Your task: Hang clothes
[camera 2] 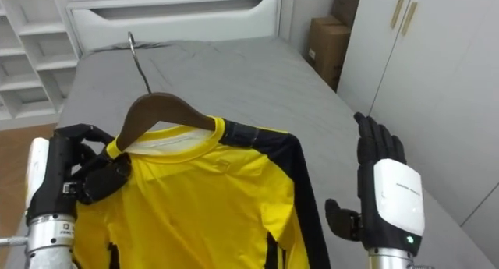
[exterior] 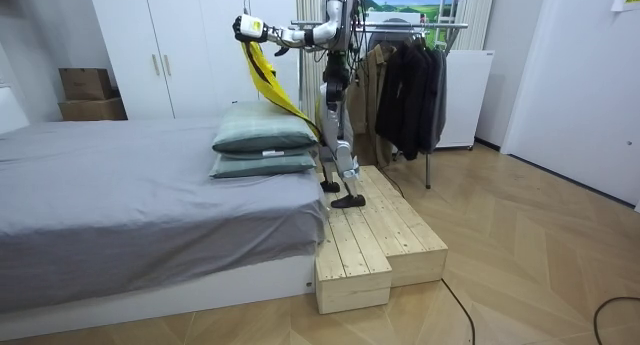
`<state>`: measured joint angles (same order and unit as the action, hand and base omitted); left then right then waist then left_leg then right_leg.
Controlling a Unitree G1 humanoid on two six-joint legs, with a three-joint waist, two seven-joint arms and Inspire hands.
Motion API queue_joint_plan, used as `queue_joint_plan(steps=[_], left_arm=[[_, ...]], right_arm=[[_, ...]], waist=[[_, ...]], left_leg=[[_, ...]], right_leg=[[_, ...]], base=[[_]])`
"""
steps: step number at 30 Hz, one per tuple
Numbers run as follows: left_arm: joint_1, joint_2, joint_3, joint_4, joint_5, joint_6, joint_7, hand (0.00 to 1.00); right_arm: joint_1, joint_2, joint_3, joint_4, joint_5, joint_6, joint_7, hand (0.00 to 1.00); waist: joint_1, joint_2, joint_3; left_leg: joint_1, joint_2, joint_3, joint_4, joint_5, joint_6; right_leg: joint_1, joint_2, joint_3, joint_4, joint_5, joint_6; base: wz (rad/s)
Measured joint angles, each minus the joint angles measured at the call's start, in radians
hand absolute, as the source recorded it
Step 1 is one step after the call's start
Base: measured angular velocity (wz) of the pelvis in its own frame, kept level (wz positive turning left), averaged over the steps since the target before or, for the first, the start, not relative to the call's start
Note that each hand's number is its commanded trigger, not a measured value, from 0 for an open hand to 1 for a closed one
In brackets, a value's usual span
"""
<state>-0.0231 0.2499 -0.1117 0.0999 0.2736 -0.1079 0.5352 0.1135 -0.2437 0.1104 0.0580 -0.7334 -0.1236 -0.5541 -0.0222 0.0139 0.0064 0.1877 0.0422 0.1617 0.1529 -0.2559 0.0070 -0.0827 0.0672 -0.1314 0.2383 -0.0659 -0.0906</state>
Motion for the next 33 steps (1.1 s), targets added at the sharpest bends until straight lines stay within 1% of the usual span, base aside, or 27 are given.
queue_joint_plan(steps=[4,8,10,12,14,20,21,24,27,30,32,33], left_arm=[[0.000,0.001,-0.021,-0.010,-0.001,0.000,-0.008,1.00],[0.000,0.003,-0.033,-0.033,0.000,-0.001,-0.026,1.00],[0.000,0.004,-0.038,-0.036,0.000,-0.002,-0.029,1.00],[-0.001,0.005,-0.049,-0.037,0.000,-0.004,-0.039,1.00],[-0.001,0.005,-0.051,-0.042,0.003,-0.004,-0.053,1.00],[-0.001,0.008,-0.051,-0.085,0.007,-0.004,-0.087,1.00],[-0.001,0.008,-0.051,-0.089,0.018,-0.004,-0.090,1.00],[-0.001,0.007,-0.051,-0.094,0.045,-0.004,-0.102,1.00],[-0.001,0.007,-0.053,-0.099,0.067,-0.004,-0.124,1.00],[-0.001,0.007,-0.053,-0.099,0.084,-0.004,-0.138,1.00],[-0.001,0.007,-0.053,-0.099,0.089,-0.004,-0.147,1.00],[-0.001,0.007,-0.053,-0.099,0.089,-0.004,-0.151,1.00]], right_arm=[[-0.002,-0.001,0.040,0.000,-0.001,-0.002,0.013,0.00],[-0.014,-0.023,0.092,0.000,-0.005,-0.008,0.037,0.00],[-0.024,-0.032,0.112,0.000,-0.005,-0.011,0.054,0.00],[-0.027,-0.037,0.116,0.000,-0.005,-0.019,0.067,0.00],[-0.028,-0.037,0.121,0.000,-0.015,-0.019,0.071,0.00],[-0.031,-0.036,0.127,-0.006,-0.023,-0.022,0.071,0.00],[-0.038,-0.036,0.133,-0.006,-0.022,-0.028,0.071,0.00],[-0.046,-0.036,0.141,-0.007,-0.023,-0.030,0.071,0.00],[-0.051,-0.036,0.143,-0.007,-0.023,-0.030,0.071,0.00],[-0.057,-0.036,0.143,-0.007,-0.023,-0.030,0.071,0.00],[-0.061,-0.036,0.143,-0.007,-0.023,-0.030,0.071,0.00],[-0.065,-0.036,0.143,-0.007,-0.023,-0.030,0.071,0.00]], waist=[[0.004,0.002,0.0011],[0.006,0.007,0.0040],[0.007,0.007,0.0040],[0.010,0.007,0.0040],[0.022,0.007,0.0039],[0.037,0.007,0.0031],[0.038,0.007,0.0028],[0.044,0.007,0.0024],[0.053,0.007,0.0010],[0.055,0.008,-0.0025],[0.056,0.007,-0.0081],[0.058,0.006,-0.0095]], left_leg=[[-0.002,0.001,-0.002,0.000,0.000,0.000],[-0.003,0.000,-0.004,-0.001,0.000,0.000],[-0.005,0.000,-0.005,-0.001,0.000,0.000],[-0.005,0.000,-0.007,0.000,0.000,0.000],[-0.007,0.000,-0.007,0.003,0.000,0.000],[-0.013,-0.001,-0.007,0.013,0.000,0.000],[-0.013,-0.001,-0.008,0.014,0.000,0.000],[-0.013,-0.002,-0.009,0.015,0.000,0.000],[-0.014,-0.002,-0.012,0.016,0.000,0.000],[-0.017,-0.003,-0.020,0.019,0.000,0.000],[-0.020,-0.003,-0.026,0.020,0.000,0.000],[-0.020,-0.003,-0.027,0.021,0.000,0.000]], right_leg=[[0.000,0.000,-0.001,-0.002,0.000,0.000],[-0.002,-0.001,-0.002,-0.001,-0.001,0.000],[-0.003,-0.001,-0.003,0.000,-0.001,0.000],[-0.002,-0.002,-0.005,0.000,-0.001,0.000],[-0.003,-0.002,-0.006,0.000,-0.001,0.000],[-0.004,-0.005,-0.009,0.000,-0.001,0.000],[-0.004,-0.006,-0.009,0.001,0.000,0.000],[-0.004,-0.007,-0.009,0.002,0.000,0.000],[-0.004,-0.009,-0.011,0.004,-0.001,0.000],[-0.004,-0.013,-0.019,0.006,-0.001,0.000],[-0.003,-0.014,-0.025,0.007,-0.001,0.000],[-0.003,-0.014,-0.026,0.008,-0.001,0.000]], base=[[0.00],[0.00],[0.00],[0.00],[0.00],[0.00],[0.00],[0.00],[0.02],[0.09],[0.09],[0.00]])
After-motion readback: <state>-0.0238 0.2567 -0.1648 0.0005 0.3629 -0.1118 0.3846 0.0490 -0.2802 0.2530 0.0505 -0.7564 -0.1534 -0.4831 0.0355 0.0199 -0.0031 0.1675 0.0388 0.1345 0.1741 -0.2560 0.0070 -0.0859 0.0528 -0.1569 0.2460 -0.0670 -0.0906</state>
